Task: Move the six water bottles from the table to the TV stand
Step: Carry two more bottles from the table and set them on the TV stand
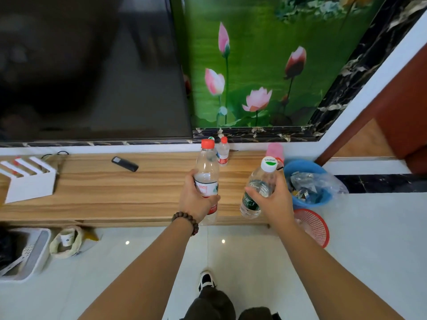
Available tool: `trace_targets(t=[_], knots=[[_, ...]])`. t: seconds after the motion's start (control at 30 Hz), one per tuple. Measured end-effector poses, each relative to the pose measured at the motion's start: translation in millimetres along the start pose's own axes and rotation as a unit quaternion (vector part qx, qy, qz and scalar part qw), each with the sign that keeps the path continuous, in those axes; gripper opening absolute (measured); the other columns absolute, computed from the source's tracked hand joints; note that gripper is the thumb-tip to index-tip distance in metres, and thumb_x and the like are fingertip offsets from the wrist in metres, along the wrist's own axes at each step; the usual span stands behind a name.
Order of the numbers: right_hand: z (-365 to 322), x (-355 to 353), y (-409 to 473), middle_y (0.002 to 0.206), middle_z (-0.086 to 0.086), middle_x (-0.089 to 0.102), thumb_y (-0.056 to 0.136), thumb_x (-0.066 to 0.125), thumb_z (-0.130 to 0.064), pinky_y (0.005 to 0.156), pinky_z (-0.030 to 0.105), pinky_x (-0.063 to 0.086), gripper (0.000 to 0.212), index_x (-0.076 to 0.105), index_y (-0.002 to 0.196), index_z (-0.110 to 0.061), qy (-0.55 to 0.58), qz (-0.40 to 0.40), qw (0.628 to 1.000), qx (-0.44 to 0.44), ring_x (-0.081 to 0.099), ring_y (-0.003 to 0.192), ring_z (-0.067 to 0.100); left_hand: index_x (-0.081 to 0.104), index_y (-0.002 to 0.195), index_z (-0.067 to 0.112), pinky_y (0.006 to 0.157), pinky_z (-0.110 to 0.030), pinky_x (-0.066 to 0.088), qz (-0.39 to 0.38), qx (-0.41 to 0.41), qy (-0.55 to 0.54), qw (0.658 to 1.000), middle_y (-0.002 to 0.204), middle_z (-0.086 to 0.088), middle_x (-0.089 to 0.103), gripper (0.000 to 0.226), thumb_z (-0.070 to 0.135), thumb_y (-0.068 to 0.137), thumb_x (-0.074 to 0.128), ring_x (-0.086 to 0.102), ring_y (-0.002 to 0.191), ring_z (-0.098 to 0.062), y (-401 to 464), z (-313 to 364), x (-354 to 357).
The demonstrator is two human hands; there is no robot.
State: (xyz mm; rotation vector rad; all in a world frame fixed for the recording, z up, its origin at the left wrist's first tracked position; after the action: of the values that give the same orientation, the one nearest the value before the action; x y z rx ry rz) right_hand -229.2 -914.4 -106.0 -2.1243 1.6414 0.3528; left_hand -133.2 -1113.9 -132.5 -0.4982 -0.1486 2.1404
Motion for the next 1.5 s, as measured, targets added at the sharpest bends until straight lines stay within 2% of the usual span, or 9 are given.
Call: trace_targets(t=[0.17,0.37,0.5,0.63,0.8,1.0,1.27,1.37,1.5], knots=[[3.4,14.7,58.9,0.115,-0.010,0.055,0.072,0.080,-0.031,0.090,0.030,0.043,0.066,0.046,0.128,-0.021,-0.020,-0.015,1.000,-0.005,0.053,0.106,0.011,0.037,0.127,0.031,0.074,-0.020,0.045,0.025,-0.021,-0.006,0.999,0.105,0.012,0.062,0.081,0.010,0.064,0.084,0.061,0.093,-0.006,52.9,-3.1,14.1],[72.5,73.7,136.1,0.113,-0.006,0.064,0.066,0.082,-0.038,0.089,0.038,0.052,0.069,0.046,0.123,-0.025,0.000,-0.043,0.999,-0.015,0.062,0.104,0.015,0.037,0.127,0.036,0.082,-0.027,0.049,0.065,0.003,0.007,0.998,0.102,0.023,0.061,0.084,0.016,0.061,0.086,0.062,0.095,-0.005,127.6,-65.1,41.5],[125.2,123.2,180.6,0.114,-0.009,0.064,0.066,0.081,-0.043,0.087,0.036,0.052,0.071,0.045,0.125,-0.026,0.002,-0.042,0.999,-0.034,0.062,0.103,0.013,0.034,0.128,0.039,0.076,-0.021,0.047,0.062,0.033,0.012,0.997,0.101,0.025,0.060,0.085,0.015,0.064,0.084,0.061,0.093,0.000,181.6,-125.7,67.2],[173.5,175.2,224.2,0.116,-0.009,0.063,0.066,0.082,-0.040,0.092,0.037,0.051,0.072,0.045,0.126,-0.026,0.021,-0.044,0.996,-0.068,0.060,0.107,0.013,0.028,0.138,0.037,0.083,-0.026,0.052,0.062,0.063,0.015,0.996,0.111,0.019,0.062,0.095,0.016,0.063,0.084,0.063,0.098,-0.004,235.9,-192.3,86.1],[207.9,216.7,272.6,0.120,-0.006,0.063,0.066,0.083,-0.039,0.095,0.040,0.049,0.071,0.046,0.125,-0.024,0.025,-0.039,0.992,-0.120,0.059,0.111,0.015,0.031,0.137,0.033,0.076,-0.013,0.050,0.075,0.103,0.013,0.992,0.106,0.024,0.060,0.094,0.015,0.063,0.087,0.061,0.093,0.009,288.4,-247.3,96.7],[226.3,237.5,297.6,0.120,-0.009,0.061,0.067,0.083,-0.031,0.097,0.039,0.048,0.068,0.047,0.124,-0.026,0.037,-0.044,0.984,-0.170,0.058,0.111,0.012,0.029,0.123,0.044,0.088,-0.034,0.055,0.075,0.136,0.047,0.987,0.108,0.017,0.062,0.089,0.021,0.060,0.089,0.064,0.099,-0.007,326.6,-281.7,110.8],[238.1,247.7,306.3,0.122,-0.012,0.062,0.063,0.084,-0.035,0.098,0.042,0.049,0.074,0.046,0.126,-0.032,0.044,-0.049,0.979,-0.191,0.059,0.113,0.011,0.025,0.140,0.035,0.094,-0.040,0.052,0.085,0.162,0.058,0.981,0.124,0.007,0.060,0.106,0.027,0.057,0.090,0.060,0.112,-0.015,338.9,-290.3,122.2],[240.0,250.9,305.0,0.123,-0.018,0.055,0.062,0.086,-0.033,0.098,0.033,0.045,0.085,0.040,0.134,-0.028,0.054,-0.054,0.980,-0.186,0.054,0.114,0.007,0.016,0.144,0.038,0.099,-0.043,0.048,0.079,0.157,0.045,0.983,0.135,0.008,0.054,0.121,0.035,0.050,0.092,0.055,0.121,-0.012,337.1,-293.8,124.0],[254.8,254.1,301.8,0.135,-0.028,0.036,0.059,0.088,-0.033,0.106,0.027,0.033,0.112,0.019,0.147,-0.032,0.059,-0.070,0.978,-0.188,0.038,0.129,0.001,0.000,0.150,0.034,0.113,-0.041,0.033,0.095,0.154,0.025,0.983,0.155,0.001,0.025,0.140,0.057,0.043,0.087,0.030,0.141,-0.014,327.2,-301.3,121.0]])
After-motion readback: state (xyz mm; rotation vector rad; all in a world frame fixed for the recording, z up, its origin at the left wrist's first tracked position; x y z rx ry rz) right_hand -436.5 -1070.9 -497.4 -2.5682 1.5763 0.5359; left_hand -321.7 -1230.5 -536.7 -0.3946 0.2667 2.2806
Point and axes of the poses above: each hand's wrist, its own y-axis towards the middle knuckle, its own x-axis out of the palm, z = x × y, the point moved 6 cm from there along y, towards the middle knuckle
